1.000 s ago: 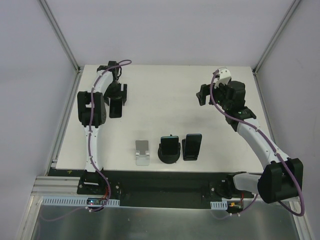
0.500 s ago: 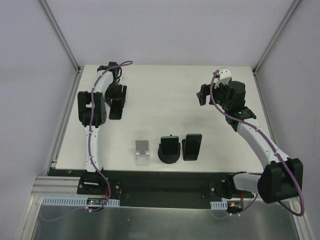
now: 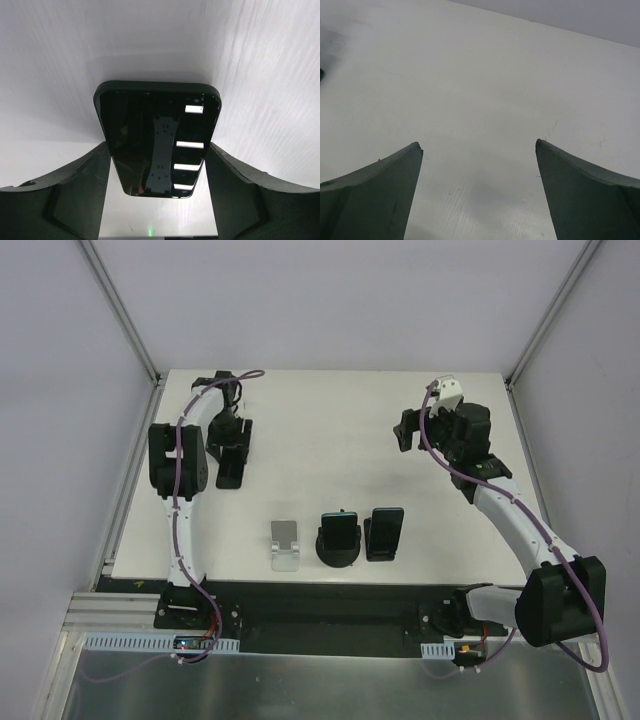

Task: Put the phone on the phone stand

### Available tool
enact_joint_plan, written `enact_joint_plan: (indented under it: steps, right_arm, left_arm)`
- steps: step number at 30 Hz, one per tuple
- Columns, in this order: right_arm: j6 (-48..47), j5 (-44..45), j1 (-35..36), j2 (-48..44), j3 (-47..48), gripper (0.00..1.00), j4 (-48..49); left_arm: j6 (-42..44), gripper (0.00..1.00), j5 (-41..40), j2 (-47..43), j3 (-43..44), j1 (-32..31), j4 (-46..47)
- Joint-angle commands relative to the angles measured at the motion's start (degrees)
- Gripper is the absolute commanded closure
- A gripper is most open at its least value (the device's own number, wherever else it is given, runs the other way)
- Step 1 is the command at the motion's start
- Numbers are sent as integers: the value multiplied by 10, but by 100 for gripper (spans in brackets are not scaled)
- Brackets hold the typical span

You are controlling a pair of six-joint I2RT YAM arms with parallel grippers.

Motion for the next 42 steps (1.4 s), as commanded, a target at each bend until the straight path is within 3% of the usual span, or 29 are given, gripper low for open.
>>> enact_joint_plan:
  steps: [1, 12, 18, 26, 30, 36, 42]
  right_arm:
    - [2, -3, -4, -17, -2, 3, 36]
    - [7, -5, -4, -21, -6, 3, 42]
    - [14, -9, -4, -18, -4, 3, 47]
    - [29, -11, -3, -28, -3, 3, 47]
    - [45, -13, -3, -39, -3, 3, 49]
    - [64, -4, -1, -48, -6, 3, 53]
    - [76, 4, -1, -47, -4, 3, 53]
  left_arm:
    - [-42, 100, -21, -113, -60, -5, 25]
    - [-137, 100, -173, -324, -270, -64, 171]
    - [-169, 100, -246, -493, -382, -139, 243]
    - [-222, 100, -233, -723, -543, -195, 306]
    - [-239, 100, -203, -817, -585, -223, 315]
    - [-290, 100, -213, -885, -634, -303, 316]
    - [-355, 100, -303, -885, -661, -449, 312]
